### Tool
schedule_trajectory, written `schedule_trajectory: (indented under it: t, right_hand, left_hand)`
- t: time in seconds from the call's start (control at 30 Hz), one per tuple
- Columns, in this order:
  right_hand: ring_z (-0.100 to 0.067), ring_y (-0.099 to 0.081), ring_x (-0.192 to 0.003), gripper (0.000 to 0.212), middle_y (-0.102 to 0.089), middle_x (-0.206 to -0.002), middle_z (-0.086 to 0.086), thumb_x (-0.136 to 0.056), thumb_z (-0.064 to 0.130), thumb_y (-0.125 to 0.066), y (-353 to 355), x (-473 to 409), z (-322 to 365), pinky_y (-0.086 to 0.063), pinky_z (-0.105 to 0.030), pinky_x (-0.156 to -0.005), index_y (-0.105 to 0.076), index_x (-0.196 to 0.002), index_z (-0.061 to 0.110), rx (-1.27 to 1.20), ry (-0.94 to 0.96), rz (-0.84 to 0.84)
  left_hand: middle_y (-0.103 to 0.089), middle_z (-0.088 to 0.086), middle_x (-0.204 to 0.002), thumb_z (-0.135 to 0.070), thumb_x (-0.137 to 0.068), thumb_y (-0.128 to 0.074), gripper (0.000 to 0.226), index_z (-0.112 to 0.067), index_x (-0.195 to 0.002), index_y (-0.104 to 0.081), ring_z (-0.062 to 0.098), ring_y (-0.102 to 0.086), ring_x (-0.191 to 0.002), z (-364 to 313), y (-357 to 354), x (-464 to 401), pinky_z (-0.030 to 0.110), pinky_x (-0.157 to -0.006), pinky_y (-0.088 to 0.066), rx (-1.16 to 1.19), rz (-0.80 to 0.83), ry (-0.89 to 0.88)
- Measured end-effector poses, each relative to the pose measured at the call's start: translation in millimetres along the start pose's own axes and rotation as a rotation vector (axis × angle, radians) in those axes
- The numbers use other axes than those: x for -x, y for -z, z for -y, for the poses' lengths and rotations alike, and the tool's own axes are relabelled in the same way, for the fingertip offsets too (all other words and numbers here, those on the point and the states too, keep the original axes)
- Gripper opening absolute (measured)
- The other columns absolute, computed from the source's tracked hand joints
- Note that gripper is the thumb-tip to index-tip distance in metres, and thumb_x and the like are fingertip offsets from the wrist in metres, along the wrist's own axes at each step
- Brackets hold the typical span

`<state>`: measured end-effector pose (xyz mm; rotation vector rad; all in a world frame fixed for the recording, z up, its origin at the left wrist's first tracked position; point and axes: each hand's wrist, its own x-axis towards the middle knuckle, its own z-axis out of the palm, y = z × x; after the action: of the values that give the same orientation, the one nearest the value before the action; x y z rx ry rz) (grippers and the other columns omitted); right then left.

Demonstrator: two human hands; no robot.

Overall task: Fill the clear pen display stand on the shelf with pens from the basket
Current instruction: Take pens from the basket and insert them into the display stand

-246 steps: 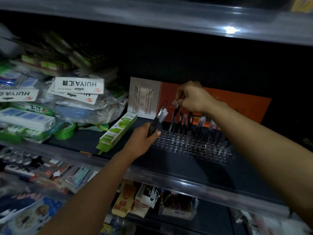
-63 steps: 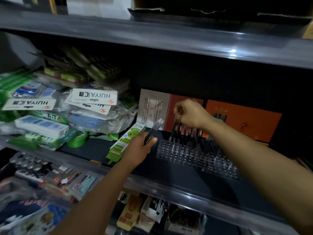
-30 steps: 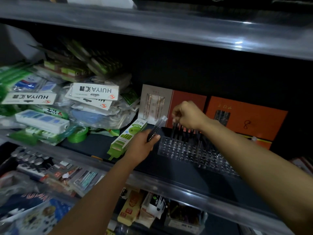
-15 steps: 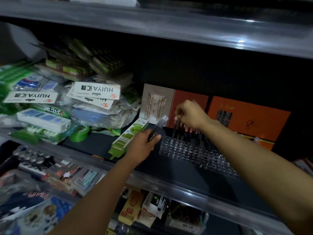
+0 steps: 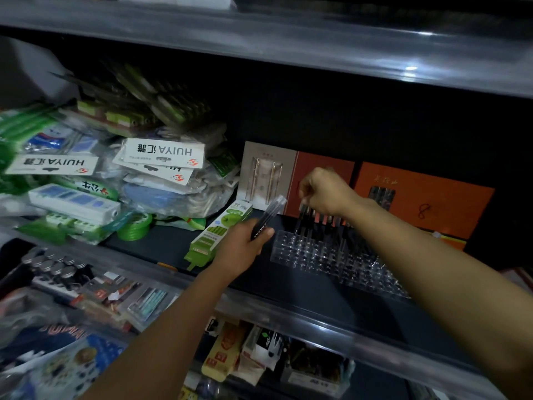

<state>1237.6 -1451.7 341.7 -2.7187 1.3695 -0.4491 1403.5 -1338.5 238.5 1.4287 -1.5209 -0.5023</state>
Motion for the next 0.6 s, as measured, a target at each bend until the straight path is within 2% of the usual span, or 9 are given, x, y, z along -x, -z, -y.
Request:
schedule_trajectory:
  t: [0.2, 0.33, 0.47, 0.6]
  right_hand:
    - [-0.024, -0.062, -0.081, 0.008, -0.065, -0.088, -0.012, -0.080, 0.001, -0.068, -3.9, -2.1, -1.7, -0.052, -0.031, -0.071, -0.067, -0.076, 0.009, 0.017, 0.005, -0.023]
    - [-0.024, -0.060, -0.084, 0.024, -0.064, -0.091, -0.011, -0.080, 0.002, -0.067, -2.3, -1.9, -3.0, -0.050, -0.032, -0.073, -0.058, -0.068, 0.021, 0.045, -0.008, -0.013]
    - [-0.021, -0.061, -0.079, 0.033, -0.062, -0.087, -0.009, -0.077, -0.004, -0.063, 1.3, -0.1, 0.1, -0.054, -0.033, -0.067, -0.055, -0.062, 0.024, 0.062, -0.011, 0.024]
    - [-0.022, -0.064, -0.071, 0.024, -0.064, -0.079, -0.007, -0.073, -0.005, -0.066, 3.3, 1.7, 1.6, -0.058, -0.037, -0.063, -0.062, -0.063, 0.017, 0.108, -0.008, 0.036]
  left_hand:
    - [-0.053, -0.004, -0.054, -0.028, -0.093, -0.055, 0.023, -0.010, -0.079, -0.057, 0.011, -0.052, -0.052, -4.5, -1.8, 0.4, 0.029, -0.061, -0.045, -0.009, 0.003, -0.016]
    - [-0.054, -0.004, -0.054, -0.028, -0.094, -0.054, 0.025, -0.019, -0.071, -0.052, 0.013, -0.053, -0.053, -3.8, -1.0, -1.0, 0.032, -0.062, -0.046, -0.020, 0.006, -0.026]
    - [-0.054, -0.003, -0.054, -0.029, -0.093, -0.055, 0.025, -0.022, -0.070, -0.051, 0.014, -0.054, -0.053, -3.1, -1.5, -0.7, 0.033, -0.063, -0.047, -0.015, 0.004, -0.033]
    - [-0.054, -0.003, -0.055, -0.028, -0.093, -0.055, 0.022, -0.019, -0.073, -0.053, 0.014, -0.054, -0.053, -3.0, -2.7, -1.3, 0.032, -0.062, -0.047, -0.003, 0.008, -0.034]
